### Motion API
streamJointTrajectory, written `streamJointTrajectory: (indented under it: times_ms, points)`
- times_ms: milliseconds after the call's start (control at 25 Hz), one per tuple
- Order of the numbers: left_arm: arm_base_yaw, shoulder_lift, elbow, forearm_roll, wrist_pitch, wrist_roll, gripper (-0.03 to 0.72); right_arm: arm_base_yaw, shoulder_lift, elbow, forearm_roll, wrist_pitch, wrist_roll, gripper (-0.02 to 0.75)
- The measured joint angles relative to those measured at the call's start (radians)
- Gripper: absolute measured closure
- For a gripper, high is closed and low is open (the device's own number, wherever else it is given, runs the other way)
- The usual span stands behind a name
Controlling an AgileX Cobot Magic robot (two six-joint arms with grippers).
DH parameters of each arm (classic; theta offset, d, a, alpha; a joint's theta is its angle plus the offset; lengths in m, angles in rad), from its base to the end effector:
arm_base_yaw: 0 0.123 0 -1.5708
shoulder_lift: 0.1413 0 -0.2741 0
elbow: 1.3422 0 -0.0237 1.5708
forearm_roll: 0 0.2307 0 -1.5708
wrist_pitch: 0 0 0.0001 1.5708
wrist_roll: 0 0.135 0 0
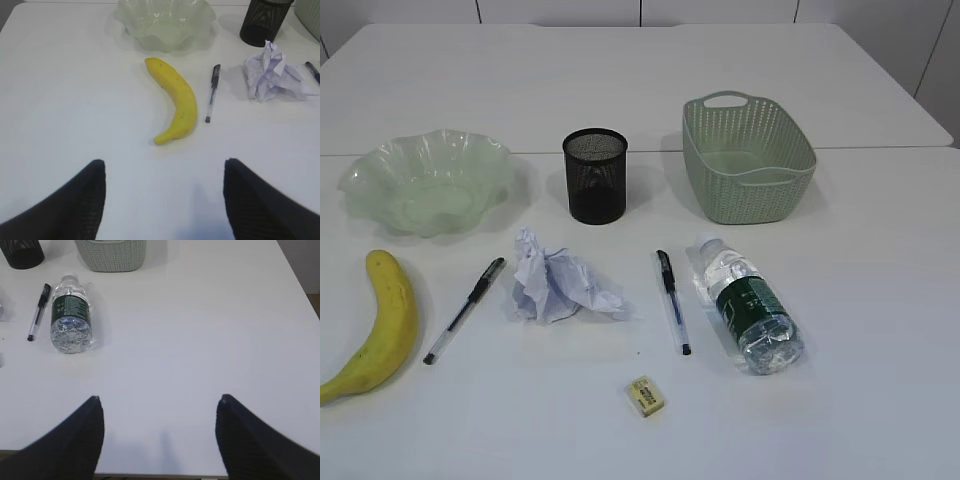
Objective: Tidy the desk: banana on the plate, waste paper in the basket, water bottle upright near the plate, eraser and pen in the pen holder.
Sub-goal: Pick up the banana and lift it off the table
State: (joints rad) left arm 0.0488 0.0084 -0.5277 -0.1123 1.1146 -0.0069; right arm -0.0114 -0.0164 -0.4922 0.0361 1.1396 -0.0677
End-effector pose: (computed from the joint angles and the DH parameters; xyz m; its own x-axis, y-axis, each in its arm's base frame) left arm 0.0231 -0.0125 0.2497 -0.4851 -0.0800 -0.8708 0.0120 0.9951 -0.0981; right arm 0.0212 0.0042 0.2364 -0.5155 -0.0467 -0.8556 -0.0438 0.9986 -0.0281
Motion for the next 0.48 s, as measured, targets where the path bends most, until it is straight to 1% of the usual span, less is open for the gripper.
streamJointTrajectory:
  times_ms: [480]
  points:
    - [0.0,0.0,0.0,0.0,0.0,0.0,0.171,0.0,0.0,0.0,0.0,0.0,0.0,0.218]
